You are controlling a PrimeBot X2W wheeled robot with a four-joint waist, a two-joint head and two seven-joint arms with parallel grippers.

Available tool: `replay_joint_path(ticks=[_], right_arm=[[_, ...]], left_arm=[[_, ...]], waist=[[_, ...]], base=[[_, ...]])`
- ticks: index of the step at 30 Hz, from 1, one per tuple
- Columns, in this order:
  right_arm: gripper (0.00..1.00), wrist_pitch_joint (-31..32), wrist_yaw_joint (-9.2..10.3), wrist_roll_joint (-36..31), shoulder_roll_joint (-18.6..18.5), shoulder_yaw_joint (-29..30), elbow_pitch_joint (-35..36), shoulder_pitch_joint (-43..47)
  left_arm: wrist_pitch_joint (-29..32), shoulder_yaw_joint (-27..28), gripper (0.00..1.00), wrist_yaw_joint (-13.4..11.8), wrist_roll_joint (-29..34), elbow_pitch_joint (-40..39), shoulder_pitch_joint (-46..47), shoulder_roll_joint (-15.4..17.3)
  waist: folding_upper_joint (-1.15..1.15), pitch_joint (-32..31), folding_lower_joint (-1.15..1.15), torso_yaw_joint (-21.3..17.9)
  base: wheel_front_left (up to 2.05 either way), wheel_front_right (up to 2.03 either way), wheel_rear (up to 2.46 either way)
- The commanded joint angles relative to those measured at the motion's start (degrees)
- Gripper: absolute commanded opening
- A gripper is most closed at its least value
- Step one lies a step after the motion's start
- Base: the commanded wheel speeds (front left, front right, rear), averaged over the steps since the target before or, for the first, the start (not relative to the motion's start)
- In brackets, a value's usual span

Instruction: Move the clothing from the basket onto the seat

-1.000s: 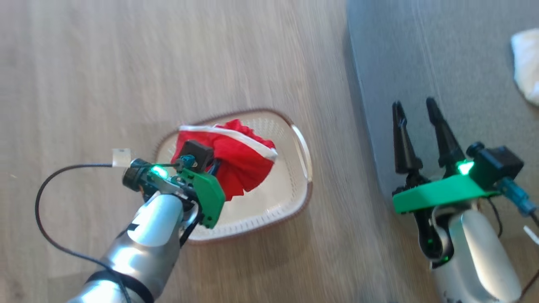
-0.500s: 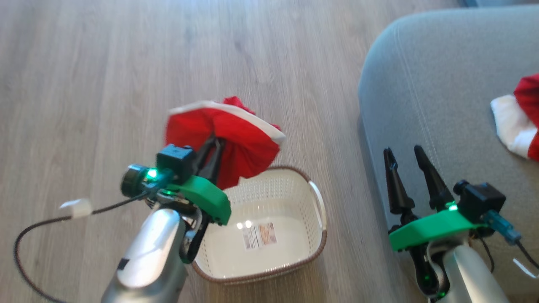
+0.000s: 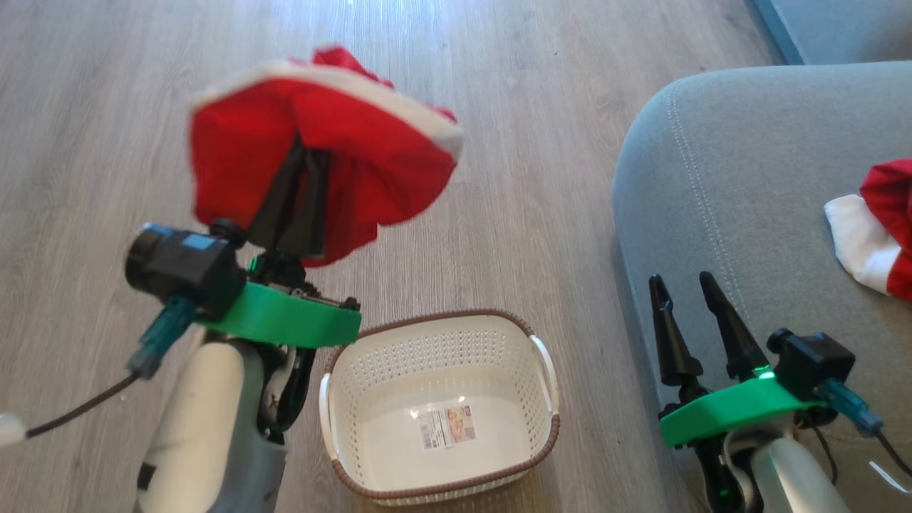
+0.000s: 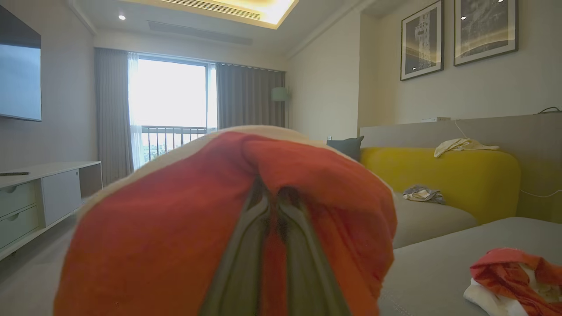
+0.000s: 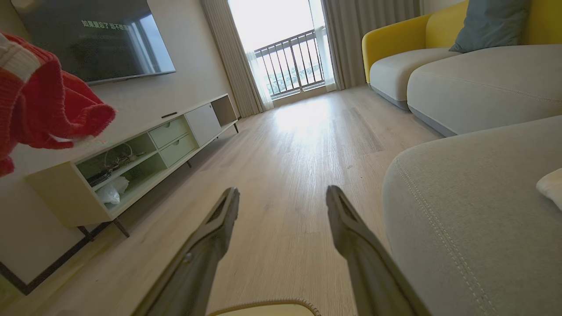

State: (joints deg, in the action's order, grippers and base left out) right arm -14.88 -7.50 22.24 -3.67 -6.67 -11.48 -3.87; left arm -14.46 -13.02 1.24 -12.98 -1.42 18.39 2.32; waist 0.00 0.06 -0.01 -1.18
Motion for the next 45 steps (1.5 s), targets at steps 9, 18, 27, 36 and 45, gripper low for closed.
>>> replay_joint_path(ticks=[9,18,27,36,45], right_arm=[[1.00,-0.1,0.01,-0.1,0.1,-0.8,2.4,-0.9],[1.00,-0.1,0.01,-0.1,0.3,-0.9,3.0,-0.9],[1.00,-0.1,0.01,0.4,0.4,-0.6,3.2,-1.2],[1.00,-0.1,0.01,0.2,0.5,-0.6,3.5,-1.6],[1.00,-0.1,0.01,0.2,-0.8,-2.1,6.6,-2.1]], left_arm=[[-0.5,-0.1,0.00,-2.5,-2.6,-12.7,2.7,0.6],[-0.5,-7.9,0.00,0.7,-4.1,-12.3,1.5,0.6],[-0.5,-12.1,0.00,0.3,-4.4,-11.8,1.9,0.6],[-0.5,-11.9,0.00,-0.2,-4.5,-11.2,2.2,0.6],[-0.5,-9.7,0.00,-0.1,-4.1,-10.0,2.4,0.6]], waist=[[0.00,0.5,0.01,0.6],[0.00,1.0,0.01,0.4],[0.00,1.9,0.01,-0.3],[0.00,2.6,0.01,-0.8],[0.00,3.5,0.01,-1.5]], base=[[0.00,0.00,0.00],[0.00,0.00,0.00],[0.00,0.00,0.00],[0.00,0.00,0.00],[0.00,0.00,0.00]])
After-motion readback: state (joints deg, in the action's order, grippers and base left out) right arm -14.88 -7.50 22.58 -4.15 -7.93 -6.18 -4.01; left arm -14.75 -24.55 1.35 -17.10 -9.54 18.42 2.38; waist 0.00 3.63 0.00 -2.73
